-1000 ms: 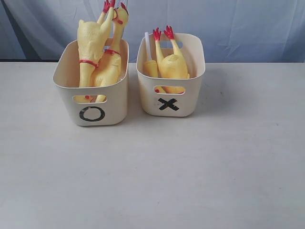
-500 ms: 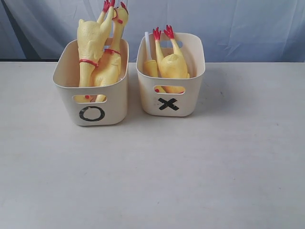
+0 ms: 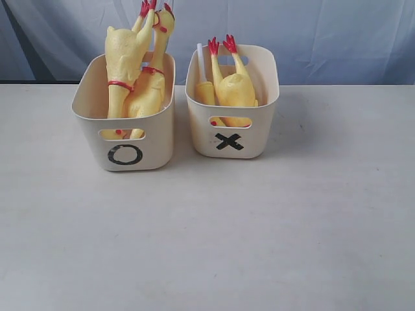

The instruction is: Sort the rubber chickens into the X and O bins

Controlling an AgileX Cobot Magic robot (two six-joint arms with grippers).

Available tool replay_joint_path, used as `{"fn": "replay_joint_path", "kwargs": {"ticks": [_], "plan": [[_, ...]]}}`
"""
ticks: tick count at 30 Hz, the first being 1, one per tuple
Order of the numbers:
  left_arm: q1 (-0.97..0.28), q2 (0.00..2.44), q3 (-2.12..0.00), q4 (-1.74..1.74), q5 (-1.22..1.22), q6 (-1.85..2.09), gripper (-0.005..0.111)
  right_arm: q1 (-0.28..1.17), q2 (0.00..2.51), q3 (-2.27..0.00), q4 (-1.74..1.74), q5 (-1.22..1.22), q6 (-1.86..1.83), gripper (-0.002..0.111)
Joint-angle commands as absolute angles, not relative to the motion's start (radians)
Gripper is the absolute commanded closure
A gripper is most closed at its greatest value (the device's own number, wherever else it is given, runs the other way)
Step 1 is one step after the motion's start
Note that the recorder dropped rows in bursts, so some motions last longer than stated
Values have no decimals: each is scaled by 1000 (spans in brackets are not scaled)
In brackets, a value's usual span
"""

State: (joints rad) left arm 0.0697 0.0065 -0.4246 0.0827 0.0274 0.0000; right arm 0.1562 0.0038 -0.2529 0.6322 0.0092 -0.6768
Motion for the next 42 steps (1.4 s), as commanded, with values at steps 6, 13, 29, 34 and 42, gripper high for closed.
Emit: {"fn": "replay_joint_path", "kwargs": {"ticks": [6,13,29,34,42], "plan": [[71,0,-239,118,-159,0,107,152,0,-157,430,-39,-677,108],[65,0,-118,118,-159,0,107,152,0,-157,462,-35,-675,108],[65,0,0,118,-145,0,107,152,0,0,50,-34,-675,108],[65,0,0,118,-143,0,107,152,0,0,48,54,-675,108],[65,0,0,118,-22,0,107,152,0,0,23,173,-675,108]]}}
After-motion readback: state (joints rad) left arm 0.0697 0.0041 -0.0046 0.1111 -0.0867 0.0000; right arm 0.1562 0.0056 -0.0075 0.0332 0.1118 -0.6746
